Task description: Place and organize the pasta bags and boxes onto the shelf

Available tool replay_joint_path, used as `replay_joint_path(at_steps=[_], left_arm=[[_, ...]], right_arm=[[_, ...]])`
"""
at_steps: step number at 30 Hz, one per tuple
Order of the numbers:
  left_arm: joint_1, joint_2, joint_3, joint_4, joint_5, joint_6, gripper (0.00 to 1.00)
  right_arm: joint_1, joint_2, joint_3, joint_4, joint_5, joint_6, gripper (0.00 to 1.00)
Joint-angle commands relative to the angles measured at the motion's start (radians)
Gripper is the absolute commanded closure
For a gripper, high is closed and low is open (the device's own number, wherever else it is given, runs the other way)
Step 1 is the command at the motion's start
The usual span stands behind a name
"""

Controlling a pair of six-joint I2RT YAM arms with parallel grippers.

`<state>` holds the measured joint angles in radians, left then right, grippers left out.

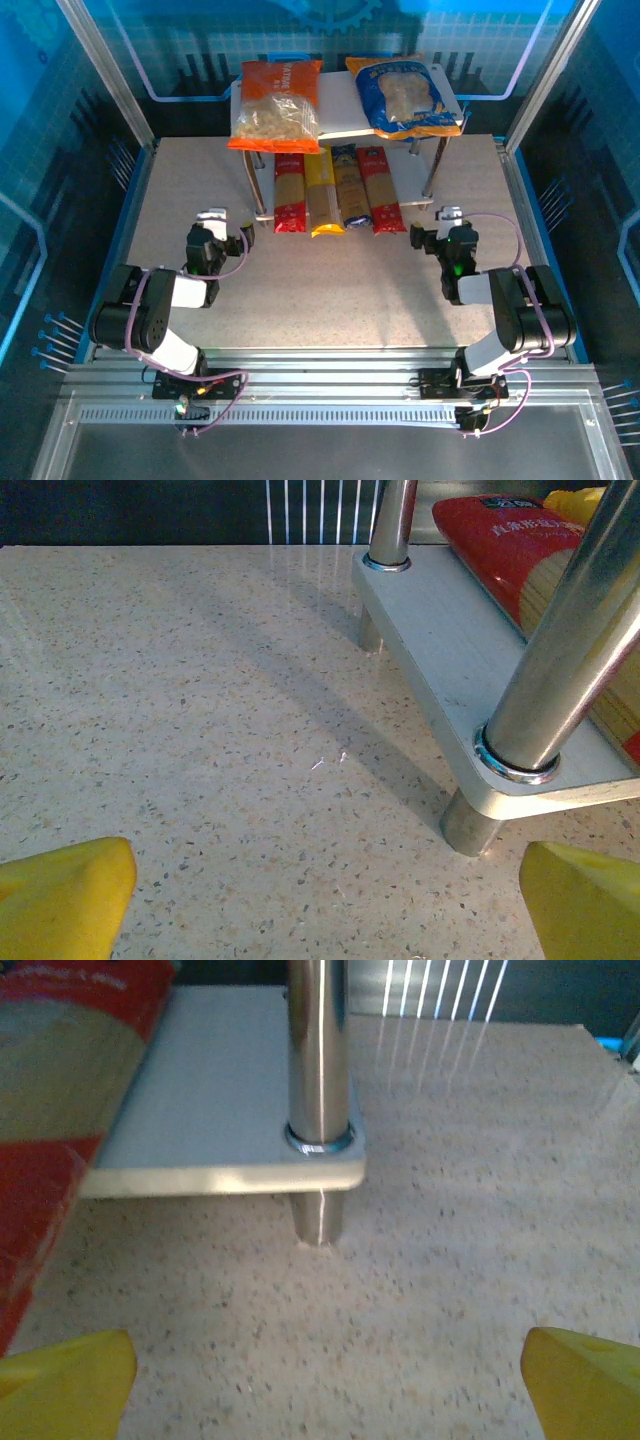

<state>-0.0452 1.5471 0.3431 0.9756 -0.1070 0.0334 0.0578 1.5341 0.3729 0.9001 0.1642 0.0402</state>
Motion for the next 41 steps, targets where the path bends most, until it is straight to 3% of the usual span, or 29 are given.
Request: replay_joint_path(at_steps=[1,41], left_arm=[[-0.002,0.007,0.001,0.023,0.01,0.017,0.01],[-0.002,0.007,0.009,0.009,0.007,0.012,0.01]], right_arm=[[0.009,0.003,0.016,0.004,-0.02,-0.028,0.0],[0.016,0.006,0.023,-0.005,-0.054,-0.049,0.0]])
